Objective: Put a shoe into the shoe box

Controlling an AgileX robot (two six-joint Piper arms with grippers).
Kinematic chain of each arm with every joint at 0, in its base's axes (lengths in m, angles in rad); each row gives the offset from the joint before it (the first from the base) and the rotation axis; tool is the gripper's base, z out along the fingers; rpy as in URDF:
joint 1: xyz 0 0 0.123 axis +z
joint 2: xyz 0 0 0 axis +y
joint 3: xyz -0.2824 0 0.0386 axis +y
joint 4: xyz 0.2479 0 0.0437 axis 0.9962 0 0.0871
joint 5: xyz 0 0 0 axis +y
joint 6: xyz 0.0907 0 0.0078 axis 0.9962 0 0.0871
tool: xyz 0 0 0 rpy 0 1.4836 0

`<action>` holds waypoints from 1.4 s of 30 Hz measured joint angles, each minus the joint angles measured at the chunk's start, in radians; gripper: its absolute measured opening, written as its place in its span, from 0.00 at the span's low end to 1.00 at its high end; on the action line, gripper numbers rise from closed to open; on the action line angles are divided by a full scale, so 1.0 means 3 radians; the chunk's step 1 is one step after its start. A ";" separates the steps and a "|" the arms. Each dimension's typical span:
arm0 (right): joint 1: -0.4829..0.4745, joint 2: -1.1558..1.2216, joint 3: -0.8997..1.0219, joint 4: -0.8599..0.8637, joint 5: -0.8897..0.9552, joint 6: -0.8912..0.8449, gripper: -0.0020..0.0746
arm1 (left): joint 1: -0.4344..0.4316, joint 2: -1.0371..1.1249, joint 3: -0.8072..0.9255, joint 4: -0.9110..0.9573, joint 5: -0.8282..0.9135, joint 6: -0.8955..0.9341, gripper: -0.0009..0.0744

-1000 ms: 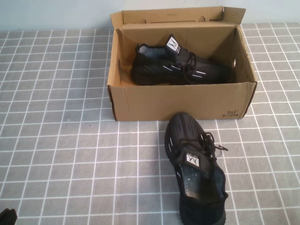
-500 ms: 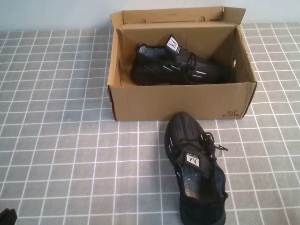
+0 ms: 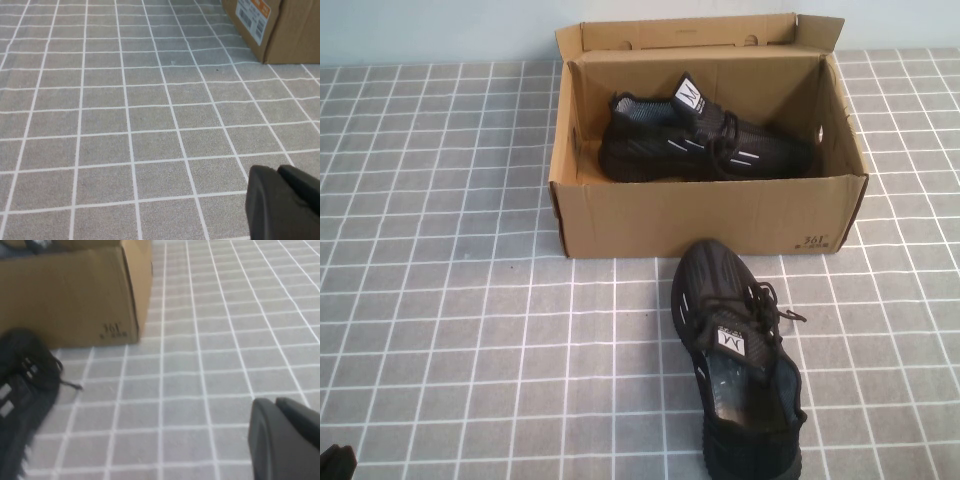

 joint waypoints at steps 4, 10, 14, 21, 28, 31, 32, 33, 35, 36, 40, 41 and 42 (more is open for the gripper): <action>0.0000 0.0000 0.0000 0.0580 -0.0359 0.0000 0.01 | 0.0000 0.0000 0.0000 0.0000 0.0000 0.0000 0.01; 0.0000 0.0000 0.0000 0.1716 -0.1031 0.0006 0.01 | 0.0000 0.0000 0.0000 0.0000 0.0000 0.0000 0.01; 0.0000 0.0000 0.0000 0.1939 -0.1185 0.0006 0.01 | 0.0000 0.0000 0.0000 0.0000 0.0000 0.0000 0.01; 0.0000 0.0000 0.0000 0.2294 -0.0856 0.0063 0.01 | 0.0000 0.0000 0.0000 0.0000 0.0000 0.0000 0.01; 0.0000 0.0058 -0.0270 0.2416 0.0137 0.0075 0.01 | 0.0000 0.0000 0.0000 0.0000 0.0000 0.0000 0.01; 0.0000 0.0308 -0.0556 0.2272 0.0640 0.0075 0.01 | 0.0000 0.0000 0.0000 0.0000 0.0000 0.0000 0.01; 0.0000 0.0399 -0.0639 0.2201 0.0776 0.0075 0.01 | 0.0000 0.0000 0.0000 0.0000 0.0000 0.0000 0.01; 0.0000 0.0519 -0.0737 0.2120 0.0934 0.0075 0.01 | 0.0000 0.0000 0.0000 0.0000 0.0000 0.0000 0.01; 0.0000 0.0745 -0.0923 0.1965 0.1167 0.0075 0.01 | 0.0000 0.0000 0.0000 0.0000 0.0000 0.0000 0.01; 0.0000 0.0876 -0.1016 0.1884 0.1276 0.0069 0.01 | 0.0000 0.0000 0.0000 0.0000 0.0000 0.0000 0.01; 0.0000 0.1433 -0.1404 0.1652 0.1627 -0.0058 0.01 | 0.0000 0.0000 0.0000 0.0000 0.0000 0.0000 0.01; 0.0000 0.1577 -0.1513 0.1618 0.1700 -0.0116 0.01 | 0.0000 0.0000 0.0000 0.0000 0.0000 0.0000 0.01; 0.0000 0.1693 -0.1598 0.1590 0.1767 -0.0164 0.01 | 0.0000 0.0000 0.0000 0.0000 0.0000 0.0000 0.01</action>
